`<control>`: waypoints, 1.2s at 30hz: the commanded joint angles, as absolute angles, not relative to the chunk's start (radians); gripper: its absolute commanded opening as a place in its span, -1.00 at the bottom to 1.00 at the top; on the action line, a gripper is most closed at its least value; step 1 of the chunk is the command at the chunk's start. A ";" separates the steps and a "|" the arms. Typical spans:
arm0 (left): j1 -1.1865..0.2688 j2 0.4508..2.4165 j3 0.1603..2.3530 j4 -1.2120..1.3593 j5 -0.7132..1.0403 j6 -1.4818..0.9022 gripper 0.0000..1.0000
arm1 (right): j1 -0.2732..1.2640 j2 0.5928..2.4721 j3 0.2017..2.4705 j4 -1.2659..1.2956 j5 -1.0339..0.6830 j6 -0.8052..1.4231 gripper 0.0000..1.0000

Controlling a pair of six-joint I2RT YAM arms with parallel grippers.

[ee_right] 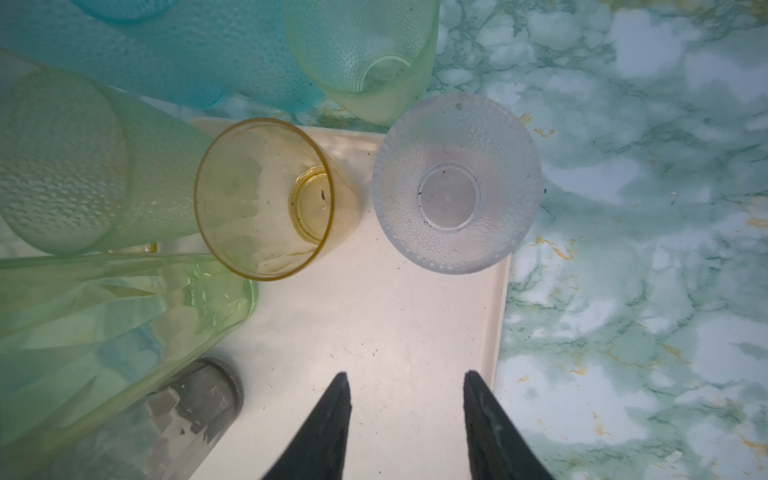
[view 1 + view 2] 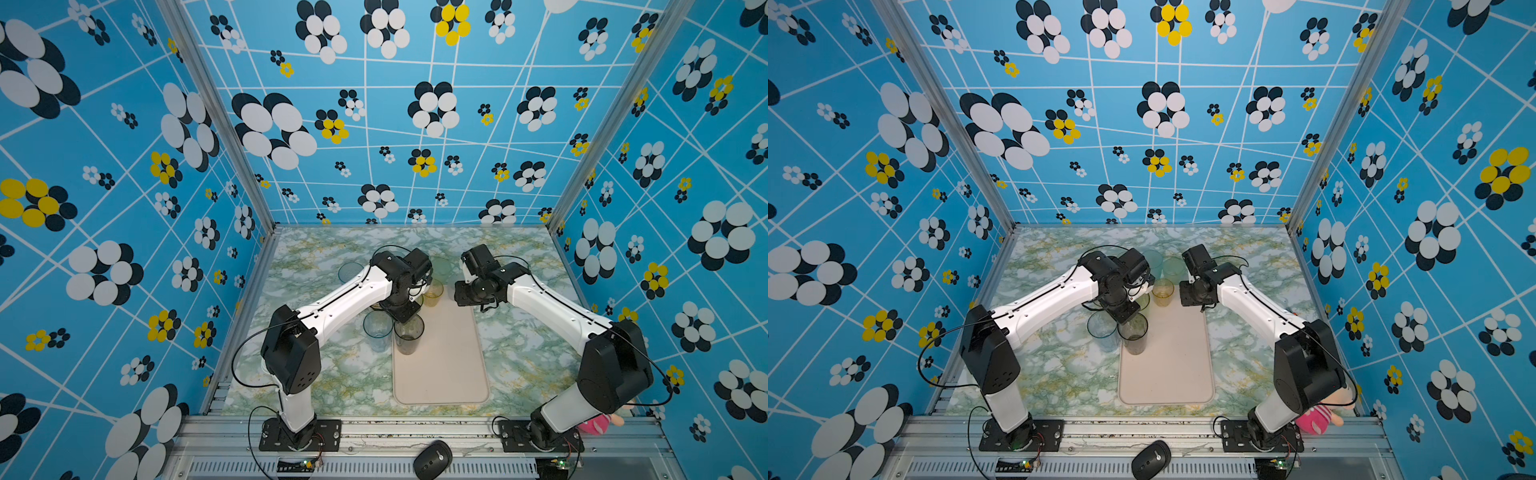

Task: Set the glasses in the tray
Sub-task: 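Lower the dark grey glass onto the tray beside the green glass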

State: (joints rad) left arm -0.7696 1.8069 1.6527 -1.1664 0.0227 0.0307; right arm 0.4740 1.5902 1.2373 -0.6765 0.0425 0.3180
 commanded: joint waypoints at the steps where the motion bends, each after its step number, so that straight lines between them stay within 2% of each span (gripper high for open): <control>1: -0.762 1.798 1.677 -1.180 0.038 0.046 -0.64 | 0.480 1.589 1.256 -0.703 0.047 0.305 -0.07; 3: -0.763 1.799 1.676 -1.181 0.043 0.046 -0.71 | 0.480 1.589 1.257 -0.703 0.047 0.305 -0.06; 18: -0.772 1.798 1.681 -1.214 0.044 0.034 -0.73 | 0.480 1.585 1.252 -0.698 0.043 0.302 -0.07; 36: -0.783 1.773 1.689 -1.190 0.040 0.031 -0.48 | 0.479 1.563 1.238 -0.698 0.046 0.302 -0.06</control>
State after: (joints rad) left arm -0.7746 1.8038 1.6588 -1.1812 0.0307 0.0273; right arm 0.4740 1.5898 1.2373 -0.6765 0.0425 0.3176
